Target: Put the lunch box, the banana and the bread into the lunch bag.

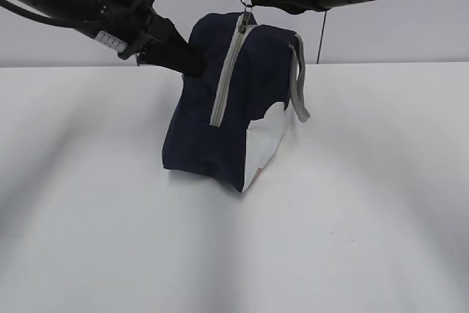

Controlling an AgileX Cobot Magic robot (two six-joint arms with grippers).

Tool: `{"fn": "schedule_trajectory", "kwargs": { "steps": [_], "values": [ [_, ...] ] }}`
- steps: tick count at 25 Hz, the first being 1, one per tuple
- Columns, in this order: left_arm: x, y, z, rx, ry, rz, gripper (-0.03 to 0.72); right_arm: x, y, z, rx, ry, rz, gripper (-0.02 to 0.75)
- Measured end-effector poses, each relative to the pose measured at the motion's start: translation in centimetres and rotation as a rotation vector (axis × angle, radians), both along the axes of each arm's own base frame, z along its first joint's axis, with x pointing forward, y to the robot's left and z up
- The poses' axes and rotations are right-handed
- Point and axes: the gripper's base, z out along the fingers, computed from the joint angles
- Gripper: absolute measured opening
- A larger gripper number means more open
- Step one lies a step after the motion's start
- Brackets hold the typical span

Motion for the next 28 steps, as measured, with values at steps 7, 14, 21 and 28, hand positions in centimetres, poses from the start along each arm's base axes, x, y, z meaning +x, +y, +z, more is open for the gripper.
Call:
{"fn": "schedule_trajectory", "kwargs": {
  "steps": [7, 14, 21, 28],
  "values": [
    [-0.3, 0.0, -0.1, 0.004, 0.018, -0.026, 0.002, 0.2, -0.2, 0.0, 0.009, 0.000, -0.029, -0.016],
    [-0.4, 0.0, -0.1, 0.006, 0.027, -0.038, 0.002, 0.2, -0.3, 0.1, 0.014, 0.003, -0.035, -0.016],
    [-0.4, 0.0, -0.3, 0.009, 0.035, -0.043, 0.002, 0.6, -1.4, -0.6, 0.022, 0.042, -0.012, -0.016],
    [-0.5, 0.0, -0.4, 0.014, 0.041, -0.052, 0.002, 0.5, -1.4, -0.6, 0.023, 0.050, 0.021, -0.016]
  ]
}}
